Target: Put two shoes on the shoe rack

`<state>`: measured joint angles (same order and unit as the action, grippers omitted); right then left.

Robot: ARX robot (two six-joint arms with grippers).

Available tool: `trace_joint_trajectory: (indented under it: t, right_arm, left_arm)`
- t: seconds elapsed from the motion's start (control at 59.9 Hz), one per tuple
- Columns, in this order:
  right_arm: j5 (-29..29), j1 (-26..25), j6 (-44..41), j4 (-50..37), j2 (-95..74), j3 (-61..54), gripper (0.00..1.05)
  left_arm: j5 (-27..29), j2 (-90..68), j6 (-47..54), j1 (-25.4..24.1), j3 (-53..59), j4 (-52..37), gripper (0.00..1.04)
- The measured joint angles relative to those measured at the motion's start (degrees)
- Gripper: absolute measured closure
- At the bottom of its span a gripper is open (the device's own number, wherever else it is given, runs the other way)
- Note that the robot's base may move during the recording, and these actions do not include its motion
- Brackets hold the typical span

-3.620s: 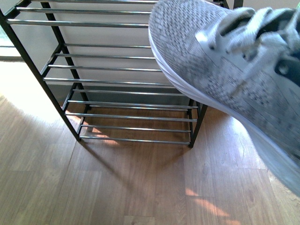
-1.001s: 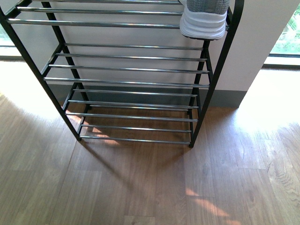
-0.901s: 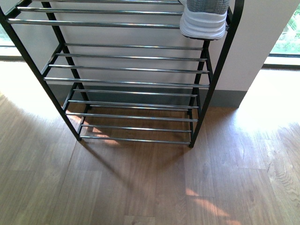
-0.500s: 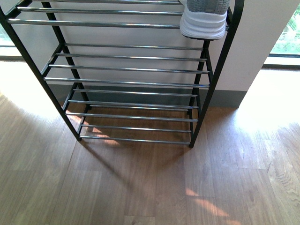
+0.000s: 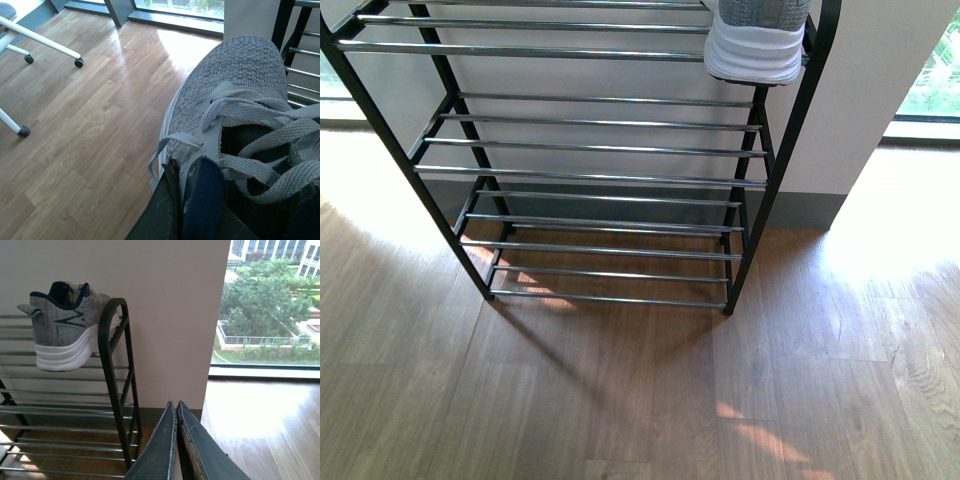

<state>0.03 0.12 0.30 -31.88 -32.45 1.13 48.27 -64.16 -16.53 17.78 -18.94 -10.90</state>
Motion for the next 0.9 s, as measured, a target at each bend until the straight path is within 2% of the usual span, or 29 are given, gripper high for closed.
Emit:
trace_joint_trajectory:
  t: [0.517,0.901]
  right_arm:
    - [0.0,0.0,0.0,16.6,17.2,0.0,1.03]
    - [0.0,0.0,0.0,22.4,23.0,0.0,1.03]
  left_arm:
    - [0.0,0.0,0.0,0.0,0.0,0.0,1.03]
    - [0.0,0.0,0.0,0.0,0.0,0.0,1.03]
